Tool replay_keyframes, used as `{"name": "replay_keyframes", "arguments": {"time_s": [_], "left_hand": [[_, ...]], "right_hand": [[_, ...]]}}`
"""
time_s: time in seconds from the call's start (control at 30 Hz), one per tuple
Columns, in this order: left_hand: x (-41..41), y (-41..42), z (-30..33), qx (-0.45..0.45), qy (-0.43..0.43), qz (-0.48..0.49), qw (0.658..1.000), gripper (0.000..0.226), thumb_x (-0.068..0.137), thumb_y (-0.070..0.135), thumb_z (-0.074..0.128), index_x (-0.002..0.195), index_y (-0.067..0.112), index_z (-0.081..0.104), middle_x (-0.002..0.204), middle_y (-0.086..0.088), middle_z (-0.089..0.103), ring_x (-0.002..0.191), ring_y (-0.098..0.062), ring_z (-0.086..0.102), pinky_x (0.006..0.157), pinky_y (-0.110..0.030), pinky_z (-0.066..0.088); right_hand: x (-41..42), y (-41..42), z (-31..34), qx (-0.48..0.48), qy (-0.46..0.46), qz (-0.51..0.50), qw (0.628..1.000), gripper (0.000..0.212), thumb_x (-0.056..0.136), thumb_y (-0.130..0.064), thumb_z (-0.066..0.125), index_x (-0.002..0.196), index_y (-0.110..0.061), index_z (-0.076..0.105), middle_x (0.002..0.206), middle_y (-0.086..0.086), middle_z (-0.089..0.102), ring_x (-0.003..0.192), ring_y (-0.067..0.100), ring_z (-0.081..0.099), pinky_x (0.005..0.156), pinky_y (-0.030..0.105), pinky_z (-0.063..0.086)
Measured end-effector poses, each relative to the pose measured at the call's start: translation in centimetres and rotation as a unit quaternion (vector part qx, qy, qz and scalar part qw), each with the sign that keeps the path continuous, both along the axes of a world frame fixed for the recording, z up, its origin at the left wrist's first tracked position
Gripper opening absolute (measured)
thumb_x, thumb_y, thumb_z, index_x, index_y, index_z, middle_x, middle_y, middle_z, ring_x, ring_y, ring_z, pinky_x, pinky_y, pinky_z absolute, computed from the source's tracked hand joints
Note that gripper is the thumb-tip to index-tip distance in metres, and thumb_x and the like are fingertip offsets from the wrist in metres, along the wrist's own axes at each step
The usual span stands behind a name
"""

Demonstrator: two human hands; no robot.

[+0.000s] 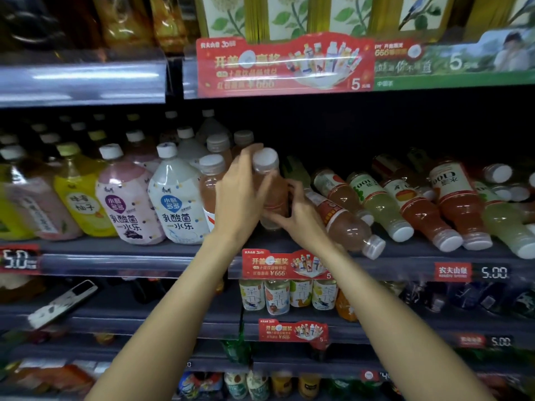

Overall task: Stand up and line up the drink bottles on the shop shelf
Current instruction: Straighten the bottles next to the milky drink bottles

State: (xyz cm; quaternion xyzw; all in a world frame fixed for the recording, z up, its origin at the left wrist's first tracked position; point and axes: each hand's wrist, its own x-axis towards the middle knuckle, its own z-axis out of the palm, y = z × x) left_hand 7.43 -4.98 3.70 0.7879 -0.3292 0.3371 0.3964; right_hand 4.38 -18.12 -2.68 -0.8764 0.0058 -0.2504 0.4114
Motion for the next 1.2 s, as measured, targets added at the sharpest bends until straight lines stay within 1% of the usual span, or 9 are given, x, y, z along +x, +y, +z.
{"name": "replay_keyframes", "arguments": {"time_s": [0.13, 0.3, 0.43, 0.53, 0.63, 0.73, 0.83, 0.97, 1.2], "left_hand": [[0.8, -1.0, -2.5, 0.037, 0.053, -0.055, 0.996, 0.056, 0.096, 0.016, 0.048, 0.148, 0.009, 0.027, 0.152, -0.015, 0.029, 0.136, -0.026, 0.033, 0.099, -0.024, 0.031], [1.2, -1.8, -5.2, 0.054, 0.103, -0.025, 0.993, 0.058, 0.099, 0.023, 0.046, 0.149, 0.006, 0.022, 0.157, -0.017, 0.014, 0.145, -0.029, 0.016, 0.117, -0.027, 0.012], [1.1, -1.8, -5.1, 0.054, 0.104, -0.005, 0.993, 0.056, 0.099, 0.014, 0.043, 0.148, 0.000, 0.020, 0.158, -0.020, 0.008, 0.147, -0.030, 0.008, 0.113, -0.017, 0.002], [0.7, -1.8, -4.8, 0.058, 0.092, -0.019, 0.994, 0.058, 0.093, 0.003, 0.044, 0.147, -0.001, 0.024, 0.155, -0.024, 0.015, 0.144, -0.035, 0.016, 0.114, -0.025, 0.014], [0.7, -1.6, -5.7, 0.075, 0.034, -0.009, 0.997, 0.059, 0.086, 0.002, 0.048, 0.143, -0.001, 0.034, 0.150, -0.024, 0.029, 0.138, -0.039, 0.027, 0.112, -0.033, 0.021], [0.5, -1.3, -6.9, 0.134, -0.015, 0.018, 0.991, 0.056, 0.083, 0.005, 0.056, 0.137, 0.002, 0.044, 0.142, -0.019, 0.041, 0.131, -0.035, 0.036, 0.105, -0.038, 0.035], [0.2, -0.9, -8.1, 0.202, -0.038, 0.043, 0.978, 0.052, 0.081, 0.012, 0.065, 0.131, 0.006, 0.052, 0.126, -0.015, 0.056, 0.114, -0.032, 0.049, 0.087, -0.041, 0.048], [-0.5, 0.2, -9.5, 0.253, -0.038, 0.092, 0.962, 0.045, 0.081, 0.027, 0.069, 0.120, 0.008, 0.060, 0.102, -0.010, 0.065, 0.091, -0.028, 0.060, 0.068, -0.035, 0.049], [-1.3, 1.5, -10.7, 0.279, 0.021, 0.097, 0.955, 0.053, 0.086, 0.033, 0.064, 0.130, 0.006, 0.052, 0.113, -0.011, 0.062, 0.098, -0.026, 0.060, 0.064, -0.033, 0.052]], "right_hand": [[1.5, 0.5, -0.5, 0.008, -0.002, -0.045, 0.999, 0.065, 0.084, -0.020, 0.067, 0.136, -0.011, 0.029, 0.121, 0.013, 0.061, 0.106, 0.027, 0.061, 0.085, 0.040, 0.051], [3.0, 1.3, -0.5, 0.006, -0.004, -0.081, 0.997, 0.052, 0.094, -0.018, 0.052, 0.142, -0.013, 0.033, 0.136, 0.014, 0.042, 0.123, 0.027, 0.045, 0.097, 0.026, 0.035], [3.6, 2.0, -0.4, 0.014, 0.033, -0.043, 0.998, 0.058, 0.095, -0.031, 0.041, 0.148, -0.016, 0.026, 0.139, 0.014, 0.034, 0.126, 0.028, 0.041, 0.105, 0.037, 0.037], [3.0, 0.6, -0.3, -0.122, 0.026, -0.062, 0.990, 0.059, 0.092, -0.016, 0.052, 0.147, -0.015, 0.029, 0.137, 0.012, 0.040, 0.124, 0.029, 0.042, 0.098, 0.041, 0.042], [1.4, -2.0, -1.1, -0.350, -0.017, -0.100, 0.931, 0.052, 0.079, -0.016, 0.067, 0.130, -0.010, 0.053, 0.119, 0.015, 0.054, 0.112, 0.036, 0.048, 0.086, 0.048, 0.048], [0.3, -4.2, -1.6, -0.477, 0.052, -0.166, 0.861, 0.041, 0.072, -0.018, 0.074, 0.111, -0.011, 0.065, 0.113, 0.013, 0.058, 0.108, 0.037, 0.051, 0.086, 0.044, 0.044], [0.5, -5.1, -0.5, -0.481, 0.089, -0.191, 0.851, 0.030, 0.084, -0.022, 0.060, 0.111, -0.010, 0.064, 0.121, 0.012, 0.054, 0.116, 0.036, 0.044, 0.093, 0.043, 0.034], [3.0, -3.8, 0.8, -0.478, 0.092, -0.167, 0.858, 0.037, 0.095, -0.031, 0.044, 0.128, -0.015, 0.051, 0.132, 0.012, 0.047, 0.124, 0.033, 0.035, 0.100, 0.042, 0.026], [5.9, -2.0, -0.3, -0.528, 0.171, -0.130, 0.822, 0.036, 0.096, -0.033, 0.045, 0.132, -0.029, 0.045, 0.127, 0.011, 0.058, 0.129, 0.032, 0.031, 0.108, 0.044, 0.017]]}}
